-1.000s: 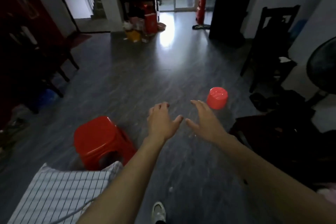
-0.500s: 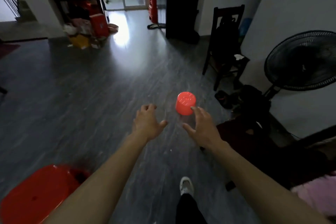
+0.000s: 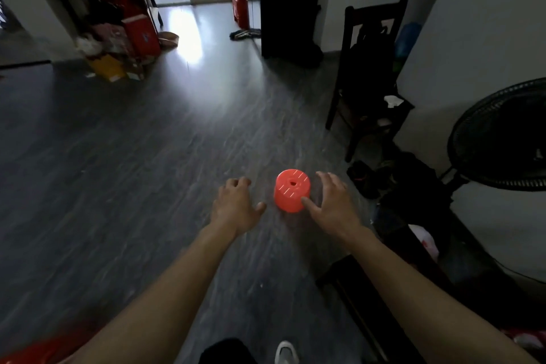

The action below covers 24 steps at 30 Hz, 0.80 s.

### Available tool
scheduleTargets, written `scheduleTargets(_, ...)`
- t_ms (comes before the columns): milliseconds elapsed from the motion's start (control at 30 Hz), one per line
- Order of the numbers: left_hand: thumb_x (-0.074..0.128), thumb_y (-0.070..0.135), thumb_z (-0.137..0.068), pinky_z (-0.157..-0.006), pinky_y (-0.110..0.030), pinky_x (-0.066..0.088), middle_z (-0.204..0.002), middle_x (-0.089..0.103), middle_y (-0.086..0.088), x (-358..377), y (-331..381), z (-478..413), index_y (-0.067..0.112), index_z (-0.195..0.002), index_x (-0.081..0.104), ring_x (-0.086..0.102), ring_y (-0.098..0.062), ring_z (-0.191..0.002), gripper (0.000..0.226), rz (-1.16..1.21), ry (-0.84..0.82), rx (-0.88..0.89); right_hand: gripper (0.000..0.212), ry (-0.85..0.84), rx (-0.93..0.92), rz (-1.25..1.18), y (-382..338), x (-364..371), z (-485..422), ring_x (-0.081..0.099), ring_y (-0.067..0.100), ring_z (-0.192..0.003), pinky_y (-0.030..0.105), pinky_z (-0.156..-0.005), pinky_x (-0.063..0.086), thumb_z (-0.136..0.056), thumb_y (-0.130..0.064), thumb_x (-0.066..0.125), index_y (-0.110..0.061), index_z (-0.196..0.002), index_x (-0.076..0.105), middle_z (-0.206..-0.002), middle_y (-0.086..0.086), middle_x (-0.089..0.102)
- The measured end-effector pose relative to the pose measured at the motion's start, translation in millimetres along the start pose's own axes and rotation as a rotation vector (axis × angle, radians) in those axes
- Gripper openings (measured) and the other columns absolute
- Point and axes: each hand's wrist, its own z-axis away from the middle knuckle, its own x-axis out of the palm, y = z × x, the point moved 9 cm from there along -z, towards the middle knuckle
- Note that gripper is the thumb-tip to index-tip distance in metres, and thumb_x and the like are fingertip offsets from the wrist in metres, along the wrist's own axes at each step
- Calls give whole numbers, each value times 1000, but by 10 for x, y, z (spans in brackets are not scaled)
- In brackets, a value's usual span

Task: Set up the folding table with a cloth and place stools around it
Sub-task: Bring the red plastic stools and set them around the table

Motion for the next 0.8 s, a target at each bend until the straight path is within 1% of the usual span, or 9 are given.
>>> scheduleTargets(100, 67, 49, -83, -106, -43, 39, -142, 42, -9, 179, 175, -564, 18, -139, 42, 40, -30, -129, 68, -5, -41, 13, 76, -18, 5, 27, 151, 2, -522, 42, 35, -131, 37, -110, 31, -79, -38, 77, -8, -140, 45, -141, 19, 46)
scheduleTargets(200, 68, 50, -81, -104, -45, 41, -140, 43, -8, 372, 262, -1183, 20, -137, 44, 41, -29, -128, 68, 17, -72, 13, 79, -53, 28, 76, 295, 103, -1075, 41, 34, -131, 37, -111, 30, -77, -40, 78, -9, -141, 43, -141, 18, 45)
scheduleTargets(333, 70, 49, -78, -101, -43, 43, -137, 46, -8, 610, 254, -2168, 20, -134, 47, 44, -29, -125, 67, 52, -88, 19, 91, -103, 66, 147, 463, 314, -1875, 34, 32, -137, 36, -114, 27, -72, -45, 81, -14, -146, 38, -149, 16, 38)
scheduleTargets(433, 72, 49, -76, -99, -42, 44, -134, 49, -7, 812, 199, -2926, 21, -131, 49, 45, -29, -122, 66, 60, -113, 16, 97, -135, 120, 187, 623, 498, -2477, 30, 29, -142, 37, -115, 29, -70, -49, 81, -18, -149, 34, -154, 14, 33)
scheduleTargets(533, 71, 49, -77, -98, -39, 44, -134, 49, -6, 980, 155, -3552, 22, -131, 50, 46, -28, -122, 64, 59, -115, 22, 95, -161, 137, 193, 762, 705, -2990, 30, 27, -142, 37, -115, 30, -70, -49, 80, -19, -148, 34, -154, 11, 33)
scheduleTargets(633, 68, 48, -79, -97, -39, 44, -133, 50, -5, 1186, 103, -4060, 23, -131, 50, 46, -28, -121, 61, 35, -117, 19, 89, -172, 135, 211, 941, 947, -3426, 29, 28, -142, 34, -116, 26, -74, -48, 76, -20, -148, 35, -154, 12, 33)
scheduleTargets(800, 65, 48, -80, -97, -39, 44, -132, 49, -2, 1739, 34, -4632, 24, -130, 48, 45, -25, -121, 58, -17, -184, 27, 82, -282, 135, 266, 1328, 1520, -4001, 19, 26, -147, 33, -120, 20, -84, -50, 65, -23, -152, 26, -159, 11, 24)
